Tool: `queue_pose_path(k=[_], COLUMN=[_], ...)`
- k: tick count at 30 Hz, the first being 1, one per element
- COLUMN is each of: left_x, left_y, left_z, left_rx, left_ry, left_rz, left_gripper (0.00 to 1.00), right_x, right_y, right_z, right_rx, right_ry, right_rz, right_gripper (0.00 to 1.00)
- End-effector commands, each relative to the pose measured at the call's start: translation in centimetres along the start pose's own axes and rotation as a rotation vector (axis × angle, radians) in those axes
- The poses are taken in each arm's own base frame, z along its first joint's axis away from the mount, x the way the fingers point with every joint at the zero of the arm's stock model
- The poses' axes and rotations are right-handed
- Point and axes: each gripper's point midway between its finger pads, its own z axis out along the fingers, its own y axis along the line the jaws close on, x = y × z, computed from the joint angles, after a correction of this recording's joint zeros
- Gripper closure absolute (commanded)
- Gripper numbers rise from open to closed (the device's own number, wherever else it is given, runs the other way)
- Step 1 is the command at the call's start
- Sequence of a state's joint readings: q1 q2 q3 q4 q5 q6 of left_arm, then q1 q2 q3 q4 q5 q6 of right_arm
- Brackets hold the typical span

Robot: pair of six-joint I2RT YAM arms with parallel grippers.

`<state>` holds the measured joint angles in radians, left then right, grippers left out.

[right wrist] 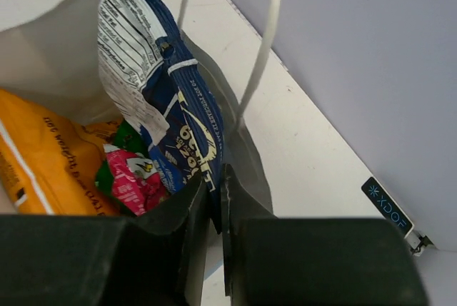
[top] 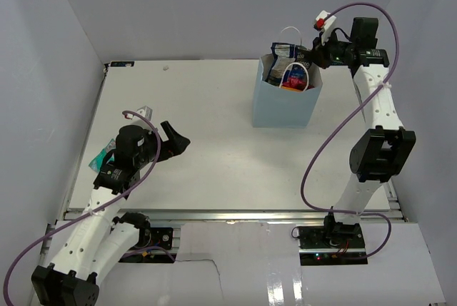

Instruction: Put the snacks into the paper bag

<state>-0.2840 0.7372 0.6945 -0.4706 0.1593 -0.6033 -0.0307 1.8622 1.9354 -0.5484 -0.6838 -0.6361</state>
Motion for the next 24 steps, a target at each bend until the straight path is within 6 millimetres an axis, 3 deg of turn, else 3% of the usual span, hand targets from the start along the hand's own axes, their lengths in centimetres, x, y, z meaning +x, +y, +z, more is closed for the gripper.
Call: queue_pose_path(k=[1, 5, 8, 12, 13, 18, 24], left_x=[0.2, 0.1, 0.2, 0.3, 0.3, 0.3, 0.0], left_y=[-0.2, -0.4, -0.4, -0.3, -0.4, -0.4, -0.4], left_z=[0.2, 0.2, 0.1, 0.1, 0.1, -0.1, -0.1], left_rx=[0.016, 0.024, 0.028, 0.028, 0.032, 0.033, 0.022], left_ry=[0.01, 0.006, 0.005, 0.007, 0.006, 0.002, -0.008], left_rz=[-0.008, -0.006, -0.01, -0.018, -0.016, -0.018, -0.044], left_gripper=[0.02, 0.02, 0.02, 0.02, 0.02, 0.02, 0.02], right_x=[-4.0, -5.1, -4.5, -1.5, -0.7, 3.5, 5.9], right_y=[1.2, 2.5, 3.1, 2.6, 3.4, 3.5, 4.0], right_z=[-1.9, -2.3, -1.8, -0.7, 0.4, 2.5, 3.4], right_rx=[-0.016, -0.056, -0.063, -0.036, -0.063, -0.08, -0.102], right_ry=[-0.103, -0.141, -0.118, -0.025, 0.004, 0.153, 0.265], right_rz=[-0.063, -0.032, -0.029, -0.022, -0.031, 0.0, 0.007], right_gripper=[0.87, 0.92, 0.92, 0.92, 0.92, 0.92, 0.92])
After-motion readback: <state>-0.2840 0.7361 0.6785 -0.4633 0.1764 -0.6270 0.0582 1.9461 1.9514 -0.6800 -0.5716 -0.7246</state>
